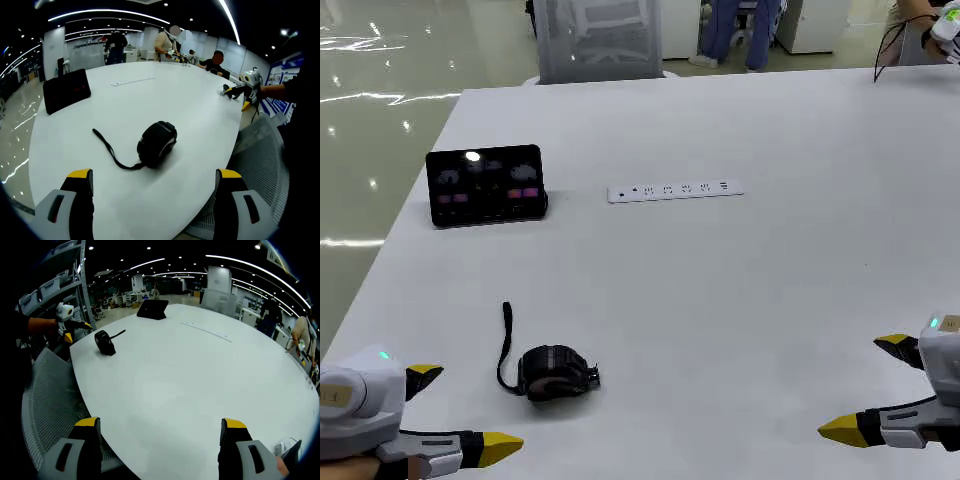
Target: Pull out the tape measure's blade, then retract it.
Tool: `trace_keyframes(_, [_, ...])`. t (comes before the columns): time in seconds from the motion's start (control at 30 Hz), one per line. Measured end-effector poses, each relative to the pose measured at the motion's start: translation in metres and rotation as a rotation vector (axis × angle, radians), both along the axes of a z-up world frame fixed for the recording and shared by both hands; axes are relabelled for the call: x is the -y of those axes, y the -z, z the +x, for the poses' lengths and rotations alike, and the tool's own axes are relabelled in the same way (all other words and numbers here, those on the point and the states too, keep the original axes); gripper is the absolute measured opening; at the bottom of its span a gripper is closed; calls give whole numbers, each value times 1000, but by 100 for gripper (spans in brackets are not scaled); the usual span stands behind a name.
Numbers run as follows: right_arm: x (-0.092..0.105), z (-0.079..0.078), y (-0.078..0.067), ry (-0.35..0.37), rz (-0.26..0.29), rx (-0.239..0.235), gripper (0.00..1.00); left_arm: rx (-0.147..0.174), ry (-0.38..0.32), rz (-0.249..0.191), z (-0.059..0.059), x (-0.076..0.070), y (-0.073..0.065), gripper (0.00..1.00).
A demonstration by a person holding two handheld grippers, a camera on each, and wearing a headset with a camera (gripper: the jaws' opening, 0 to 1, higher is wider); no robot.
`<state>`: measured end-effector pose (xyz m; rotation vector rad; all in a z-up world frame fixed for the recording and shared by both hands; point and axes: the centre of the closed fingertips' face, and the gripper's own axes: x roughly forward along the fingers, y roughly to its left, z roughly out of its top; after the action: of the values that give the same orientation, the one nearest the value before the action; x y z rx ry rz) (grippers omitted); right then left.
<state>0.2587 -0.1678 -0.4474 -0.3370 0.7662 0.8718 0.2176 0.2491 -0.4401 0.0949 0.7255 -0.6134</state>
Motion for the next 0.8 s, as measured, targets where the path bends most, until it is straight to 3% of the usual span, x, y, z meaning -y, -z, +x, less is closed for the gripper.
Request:
trace_keyframes(0.07, [2, 2, 1, 6, -4, 1, 99, -5, 7, 8, 0, -1, 1, 99])
trace_keyframes(0.2, [0, 1, 2, 14, 10, -12, 99, 21, 2, 0, 6, -2, -4, 99])
trace_keyframes(0.47, [3, 2, 4, 8, 7, -6, 99, 13, -15, 1, 6, -5, -3, 99])
trace_keyframes(0.57, [4, 5, 7, 17, 14, -12, 99, 13, 2, 20, 4, -4, 0, 99])
trace_keyframes(0.6, [1, 7, 6, -1, 24, 1, 99, 7, 8, 27, 4, -5, 2, 99])
trace_keyframes(0.63, [-2, 15, 2, -11, 47, 62, 99, 6, 10, 28, 3, -5, 2, 99])
trace_keyframes(0.67, [-3, 15, 1, -13, 53, 67, 99, 6, 12, 29, 3, -5, 2, 99])
trace_keyframes(0.73, [-4, 11, 2, -22, 45, 32, 99, -2, 22, 36, 2, -5, 4, 99])
trace_keyframes(0.8, [-8, 15, 0, -62, 50, 69, 99, -4, 37, 45, 3, -6, 5, 99])
